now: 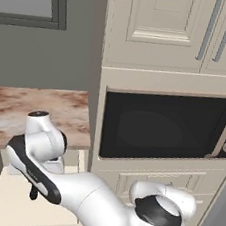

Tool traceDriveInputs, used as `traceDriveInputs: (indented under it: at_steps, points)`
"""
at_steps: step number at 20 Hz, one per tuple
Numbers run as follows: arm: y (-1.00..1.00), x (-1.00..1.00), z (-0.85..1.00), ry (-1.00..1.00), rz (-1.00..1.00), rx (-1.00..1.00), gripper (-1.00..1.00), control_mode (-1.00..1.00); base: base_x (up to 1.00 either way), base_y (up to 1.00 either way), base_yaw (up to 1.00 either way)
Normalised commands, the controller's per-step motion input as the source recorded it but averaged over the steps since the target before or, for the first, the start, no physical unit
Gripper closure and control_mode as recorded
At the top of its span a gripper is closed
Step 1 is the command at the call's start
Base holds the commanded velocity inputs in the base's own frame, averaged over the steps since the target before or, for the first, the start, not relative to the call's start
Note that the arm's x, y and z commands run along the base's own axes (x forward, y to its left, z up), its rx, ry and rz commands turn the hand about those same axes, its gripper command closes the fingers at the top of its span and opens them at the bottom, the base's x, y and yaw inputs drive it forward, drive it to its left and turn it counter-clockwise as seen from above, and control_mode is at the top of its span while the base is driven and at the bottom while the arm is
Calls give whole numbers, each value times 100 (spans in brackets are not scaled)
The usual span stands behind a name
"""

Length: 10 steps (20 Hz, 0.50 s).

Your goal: Take the pizza cutter from the drawer on the left and place it on the dining counter for cutting.

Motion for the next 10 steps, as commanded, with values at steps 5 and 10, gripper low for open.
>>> traceDriveInputs:
  at_steps: [5,10]
  points:
    - [-61,-25,52,-1,0,0,100,-100,0,0,0]
    - [-67,-45,57,-8,0,0,100,-100,0,0,0]
